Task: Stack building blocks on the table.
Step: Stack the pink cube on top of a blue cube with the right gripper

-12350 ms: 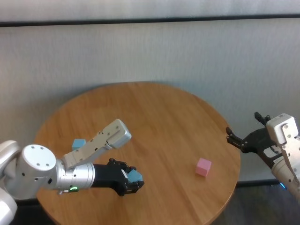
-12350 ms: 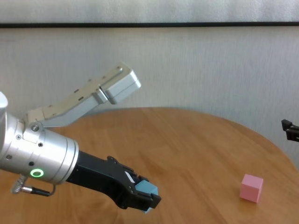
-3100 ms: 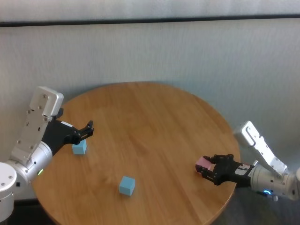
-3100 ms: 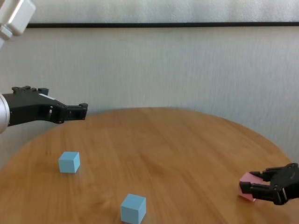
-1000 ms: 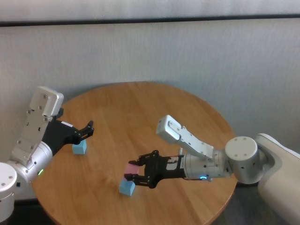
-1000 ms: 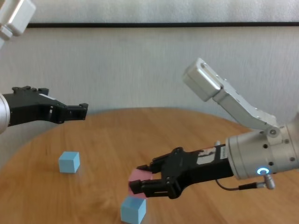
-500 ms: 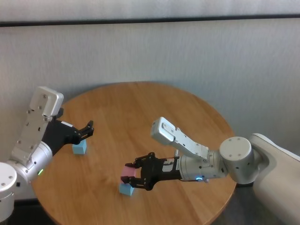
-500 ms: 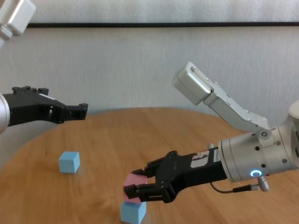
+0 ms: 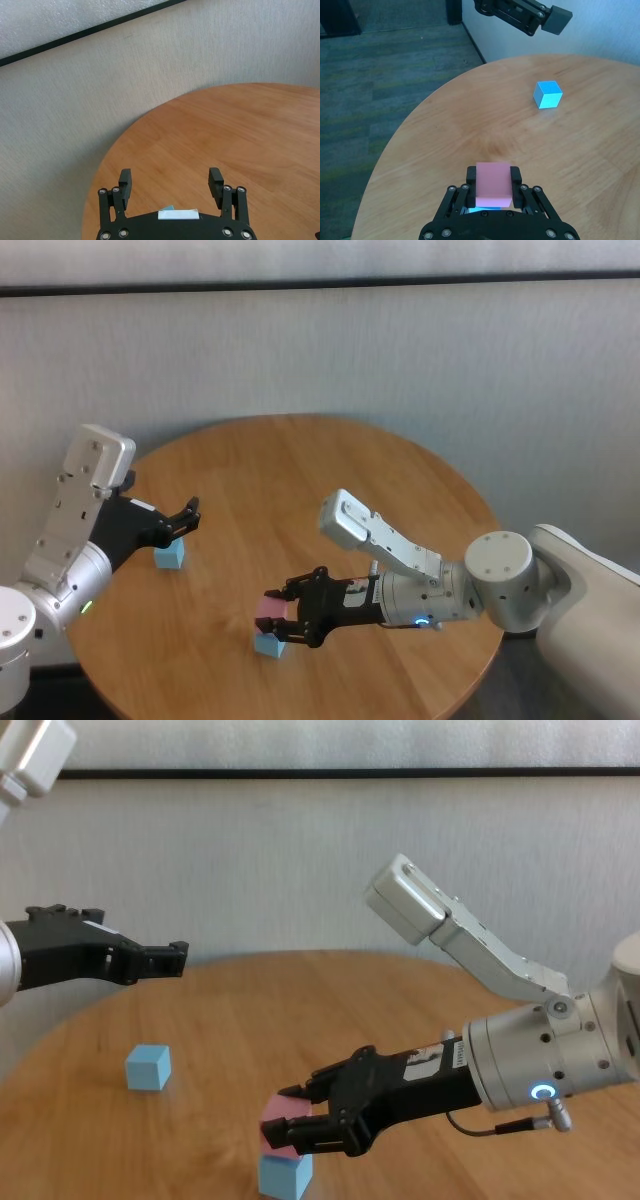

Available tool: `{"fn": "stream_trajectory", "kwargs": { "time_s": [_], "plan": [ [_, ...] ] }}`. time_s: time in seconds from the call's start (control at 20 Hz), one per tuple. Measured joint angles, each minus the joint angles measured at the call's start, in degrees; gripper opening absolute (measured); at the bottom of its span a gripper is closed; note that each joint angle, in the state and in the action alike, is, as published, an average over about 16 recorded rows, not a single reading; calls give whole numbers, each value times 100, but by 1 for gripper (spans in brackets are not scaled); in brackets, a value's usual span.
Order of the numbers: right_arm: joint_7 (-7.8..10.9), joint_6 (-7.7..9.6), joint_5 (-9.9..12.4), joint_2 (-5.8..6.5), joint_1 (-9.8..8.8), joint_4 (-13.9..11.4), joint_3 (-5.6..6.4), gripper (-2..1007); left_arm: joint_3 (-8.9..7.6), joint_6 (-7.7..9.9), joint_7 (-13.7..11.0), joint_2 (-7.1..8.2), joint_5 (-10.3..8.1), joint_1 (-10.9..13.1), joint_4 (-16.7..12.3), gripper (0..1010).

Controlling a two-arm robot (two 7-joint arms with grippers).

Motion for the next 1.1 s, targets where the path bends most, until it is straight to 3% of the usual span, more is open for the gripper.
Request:
{"fn": "stream_trajectory", "kwargs": {
  "time_s": [0.6,1.1],
  "plan": [
    [-24,207,89,6,-15,-75,-16,373,0,0,0,0,0,0,0,1003],
    [-38,260,105,17,-13,-102,-51,373,0,0,0,0,0,0,0,1003]
  ]
}}
